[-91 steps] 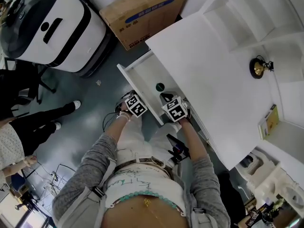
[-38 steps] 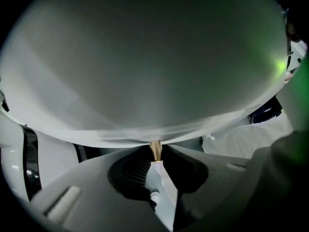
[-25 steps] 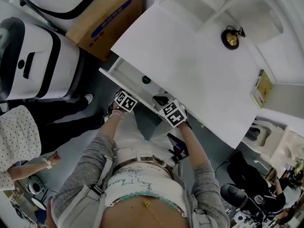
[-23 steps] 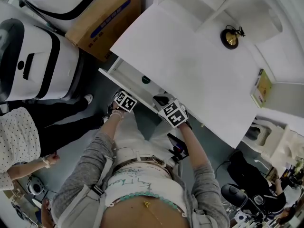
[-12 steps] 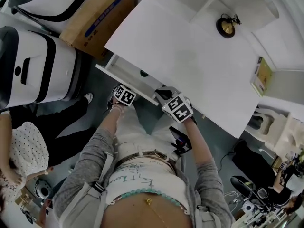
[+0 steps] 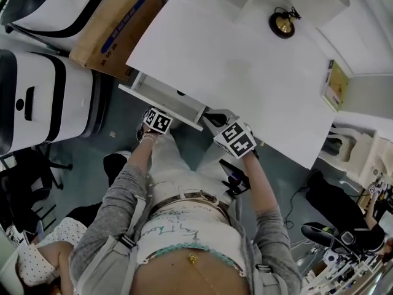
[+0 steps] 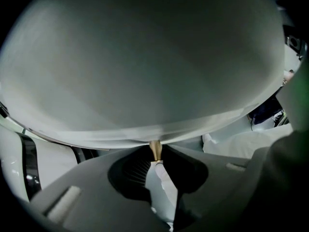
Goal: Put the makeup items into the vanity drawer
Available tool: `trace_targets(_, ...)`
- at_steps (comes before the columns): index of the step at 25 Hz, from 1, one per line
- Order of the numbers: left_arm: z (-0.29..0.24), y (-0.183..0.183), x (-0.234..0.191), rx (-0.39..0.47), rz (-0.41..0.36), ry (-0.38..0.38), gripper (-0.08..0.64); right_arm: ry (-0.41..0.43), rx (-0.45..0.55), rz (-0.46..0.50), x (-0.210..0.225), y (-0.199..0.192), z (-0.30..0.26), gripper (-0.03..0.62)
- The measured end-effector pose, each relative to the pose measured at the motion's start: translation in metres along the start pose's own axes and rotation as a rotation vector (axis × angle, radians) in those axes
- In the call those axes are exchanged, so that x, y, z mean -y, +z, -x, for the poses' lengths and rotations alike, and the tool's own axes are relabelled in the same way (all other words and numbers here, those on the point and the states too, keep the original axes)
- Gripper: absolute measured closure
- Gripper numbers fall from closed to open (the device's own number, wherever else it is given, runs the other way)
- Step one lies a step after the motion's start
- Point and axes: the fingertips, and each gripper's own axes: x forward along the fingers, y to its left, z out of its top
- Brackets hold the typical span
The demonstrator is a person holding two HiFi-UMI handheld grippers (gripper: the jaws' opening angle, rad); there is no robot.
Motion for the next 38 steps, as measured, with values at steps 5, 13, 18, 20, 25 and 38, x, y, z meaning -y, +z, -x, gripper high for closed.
trace_targets(5,-0.001,0.003,-0.001,-0.003,-0.008,-0.003,0.479,-0.017,0.008,-0.019,0.003,-0.001,0.009,0.563)
trace_targets(13,-0.006,0.012,-0.004,-0.002,-0.013,-0.005,0.479,-0.04,0.017,-0.042,0.006,-0.006,0.019,0.563)
trace_targets(18,-0.007,0.019,-0.005,-0.002,-0.013,-0.007,0.479,-0.057,0.037,-0.061,0.008,-0.004,0.028,0.563)
trace_targets(20,-0.008,0.02,-0.006,-0.003,-0.015,-0.007,0.479,-0.064,0.049,-0.07,0.008,-0.002,0.033,0.563)
trace_targets(25,-0.01,0.025,-0.006,-0.001,-0.014,-0.006,0.479,-0.077,0.068,-0.082,0.01,-0.001,0.046,0.563)
trace_targets(38,-0.012,0.034,-0.009,-0.004,-0.02,-0.011,0.479,-0.17,0.124,-0.142,0.023,0.001,0.089,0.563)
